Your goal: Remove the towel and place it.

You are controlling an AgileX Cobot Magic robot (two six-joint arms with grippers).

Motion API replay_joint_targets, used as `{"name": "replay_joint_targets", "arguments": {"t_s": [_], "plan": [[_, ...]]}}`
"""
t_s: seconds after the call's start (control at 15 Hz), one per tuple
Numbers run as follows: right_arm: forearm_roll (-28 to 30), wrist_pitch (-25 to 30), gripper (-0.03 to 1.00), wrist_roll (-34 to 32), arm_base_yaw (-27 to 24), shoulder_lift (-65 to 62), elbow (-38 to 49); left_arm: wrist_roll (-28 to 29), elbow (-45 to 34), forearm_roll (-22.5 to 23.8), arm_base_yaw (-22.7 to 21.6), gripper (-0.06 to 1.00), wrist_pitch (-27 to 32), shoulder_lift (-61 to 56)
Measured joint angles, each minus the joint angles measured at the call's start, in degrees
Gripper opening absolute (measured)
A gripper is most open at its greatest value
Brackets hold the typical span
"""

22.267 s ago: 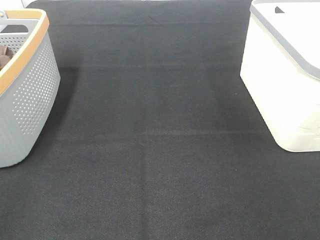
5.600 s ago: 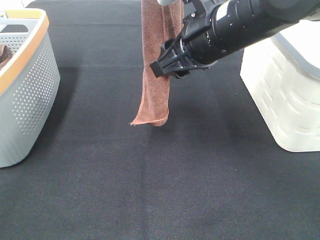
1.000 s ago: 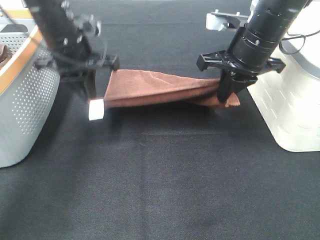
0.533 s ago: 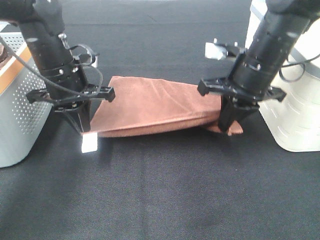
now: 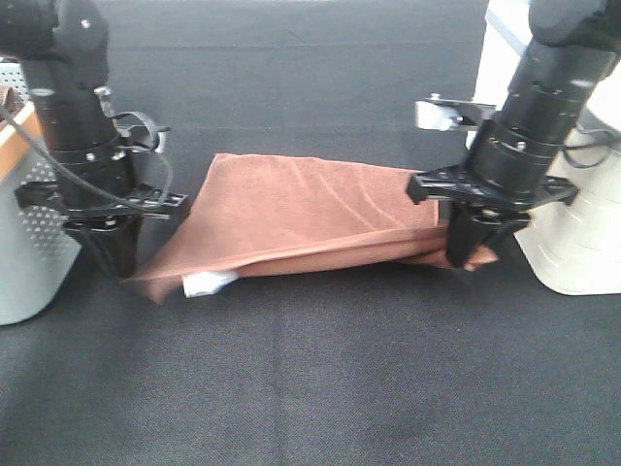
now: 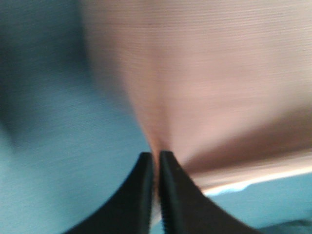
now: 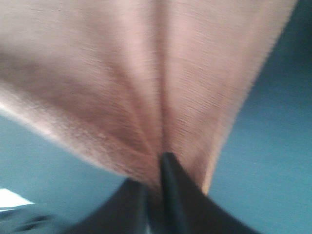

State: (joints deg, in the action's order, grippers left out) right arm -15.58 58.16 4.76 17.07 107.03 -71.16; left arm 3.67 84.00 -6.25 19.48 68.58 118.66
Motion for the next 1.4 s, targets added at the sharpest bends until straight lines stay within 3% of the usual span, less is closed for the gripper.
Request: {"name": "replay_joint_targets", "arguments": {"t_s": [0.07,0.27,0.73,1.0,1.4], "plan": [[0.2,1.7,0.36,0.0,-0.1,0.0,0.0,-0.3,0.0,0.9,0.0,0.21,0.2,0.0],[-0.5,4.5,0.58,0.0,-0.1,0.0,0.0,-1.9,0.0,0.9,0.0,0.38,0.3,0.0],[-3.0,4.9,0.62,0.0,-0.1,-3.4,0.1,-2.4,1.3,-0.9,0.0,0.41,0.5,-1.1],[-3.8,7.5,0.62,0.0,-0.1,-12.4,0.1,-2.4,9.9,-1.9,0.0,0.41,0.5,-8.5],[-3.8,9.3,0.62,0.0,-0.1,-25.4,0.1,-2.4,14.1,-1.9,0.0,0.41,0.7,-20.7]]}}
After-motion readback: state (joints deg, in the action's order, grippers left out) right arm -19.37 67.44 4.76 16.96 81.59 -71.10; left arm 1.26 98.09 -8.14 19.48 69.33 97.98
